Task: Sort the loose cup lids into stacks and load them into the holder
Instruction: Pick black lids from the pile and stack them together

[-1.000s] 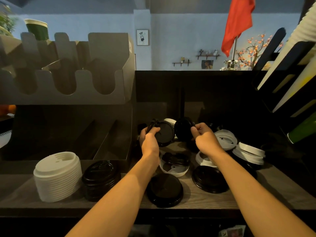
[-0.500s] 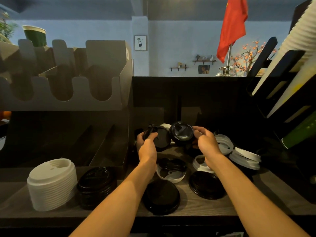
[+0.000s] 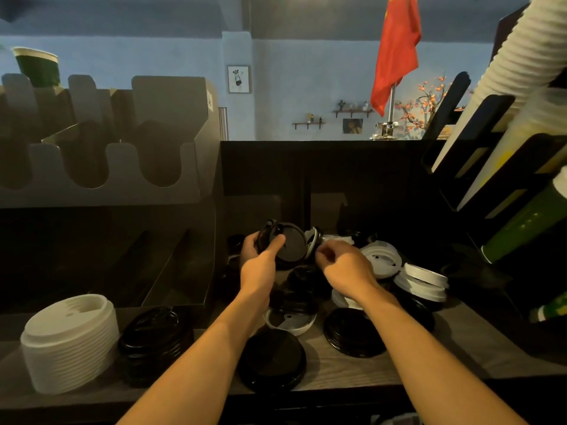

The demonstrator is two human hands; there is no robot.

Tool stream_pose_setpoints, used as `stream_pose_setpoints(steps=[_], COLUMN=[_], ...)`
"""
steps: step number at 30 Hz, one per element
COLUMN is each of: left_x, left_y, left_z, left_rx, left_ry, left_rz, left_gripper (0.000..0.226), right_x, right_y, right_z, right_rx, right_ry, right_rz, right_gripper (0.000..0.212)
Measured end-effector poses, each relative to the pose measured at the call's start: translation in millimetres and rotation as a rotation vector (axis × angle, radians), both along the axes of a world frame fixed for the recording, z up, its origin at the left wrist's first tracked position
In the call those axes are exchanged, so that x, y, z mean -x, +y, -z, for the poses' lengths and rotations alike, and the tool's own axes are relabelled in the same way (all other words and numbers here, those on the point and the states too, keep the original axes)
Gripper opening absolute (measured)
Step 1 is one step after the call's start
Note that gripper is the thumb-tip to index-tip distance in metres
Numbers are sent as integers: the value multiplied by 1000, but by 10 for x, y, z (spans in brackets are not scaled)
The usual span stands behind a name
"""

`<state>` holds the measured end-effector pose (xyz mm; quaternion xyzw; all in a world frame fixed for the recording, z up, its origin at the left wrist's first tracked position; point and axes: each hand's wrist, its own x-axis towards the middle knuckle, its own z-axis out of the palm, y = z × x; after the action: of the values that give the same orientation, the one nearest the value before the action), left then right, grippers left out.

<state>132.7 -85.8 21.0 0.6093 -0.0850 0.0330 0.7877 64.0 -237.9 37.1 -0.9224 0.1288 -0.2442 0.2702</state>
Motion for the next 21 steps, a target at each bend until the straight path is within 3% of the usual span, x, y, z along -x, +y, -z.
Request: stream_pose_setpoints(steps=[5,11,14,17,19,21], left_x=[47,41,36,28,51,68], left_y=[14,50,66,59,74,115], left_z=[24,21,5,-10,-35,-55], left_rx=[-13,40,69,80,93,117], left_ry=[-5,25,57,55,62,76], left_rz=[19,5,-3,-3,36,66], left_gripper=[46,45,42,32,34,39], right_x=[34,176,522,771,764,734], right_y=[66,109,352,593,614,577], right_z=[48,-22,8,150,255,296], right_rx=[218,60,-19,196,352,389], right_ry=[162,-244,-428,-201,-74,-119], right_rz=[-98,-85,-388,-663,-655,-569], right_gripper=[29,19,24,40,46,41])
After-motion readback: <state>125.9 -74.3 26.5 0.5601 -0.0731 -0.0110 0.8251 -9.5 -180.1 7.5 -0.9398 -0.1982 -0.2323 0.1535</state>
